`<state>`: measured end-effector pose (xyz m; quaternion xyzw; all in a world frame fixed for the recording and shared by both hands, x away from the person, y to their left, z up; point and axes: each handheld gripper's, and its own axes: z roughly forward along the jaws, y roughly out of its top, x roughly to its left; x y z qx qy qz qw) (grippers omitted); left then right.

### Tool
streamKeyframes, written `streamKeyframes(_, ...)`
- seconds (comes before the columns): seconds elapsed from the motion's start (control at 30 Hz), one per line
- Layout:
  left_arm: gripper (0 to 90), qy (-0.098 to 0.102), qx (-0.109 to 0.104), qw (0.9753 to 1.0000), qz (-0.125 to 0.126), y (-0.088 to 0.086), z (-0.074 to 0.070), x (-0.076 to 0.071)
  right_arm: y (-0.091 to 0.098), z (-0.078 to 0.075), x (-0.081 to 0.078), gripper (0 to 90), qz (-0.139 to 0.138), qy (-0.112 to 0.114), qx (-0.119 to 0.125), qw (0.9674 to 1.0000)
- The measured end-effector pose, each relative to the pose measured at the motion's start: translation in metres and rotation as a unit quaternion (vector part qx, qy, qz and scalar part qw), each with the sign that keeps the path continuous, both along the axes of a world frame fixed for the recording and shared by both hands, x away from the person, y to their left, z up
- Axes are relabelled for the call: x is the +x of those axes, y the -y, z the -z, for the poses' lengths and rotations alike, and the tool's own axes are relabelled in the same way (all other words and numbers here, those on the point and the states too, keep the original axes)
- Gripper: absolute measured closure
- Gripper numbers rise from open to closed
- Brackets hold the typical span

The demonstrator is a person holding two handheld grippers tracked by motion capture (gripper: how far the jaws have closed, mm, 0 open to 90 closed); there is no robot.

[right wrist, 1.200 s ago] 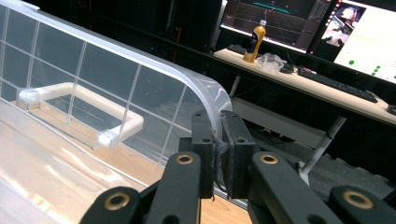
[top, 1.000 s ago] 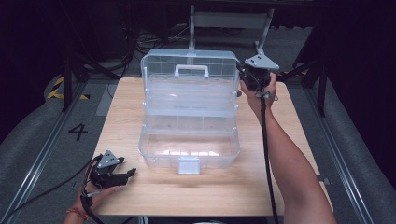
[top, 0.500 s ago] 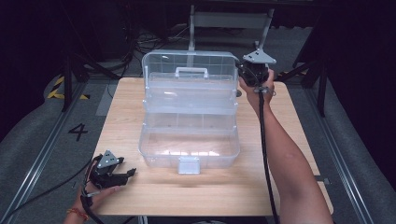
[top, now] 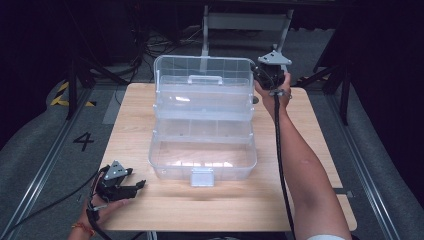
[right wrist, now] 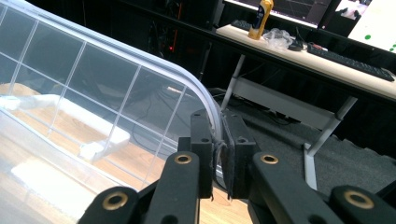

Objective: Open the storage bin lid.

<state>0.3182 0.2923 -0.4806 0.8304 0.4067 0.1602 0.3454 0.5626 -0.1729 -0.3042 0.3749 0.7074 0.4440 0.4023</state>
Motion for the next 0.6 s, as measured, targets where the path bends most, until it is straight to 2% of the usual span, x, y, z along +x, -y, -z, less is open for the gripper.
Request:
streamKeyframes(0.27,31.8,0.001,0.0,1.0,0.0,0.0,0.0,0.0,-0.001,0.005,0.012,84.5,0.0,-0.01,-0.008,0.9999)
streamKeyframes(0.6,31.8,0.002,0.004,1.0,0.001,0.0,0.0,0.0,0.0,0.014,0.029,84.1,0.002,-0.035,0.006,0.9994)
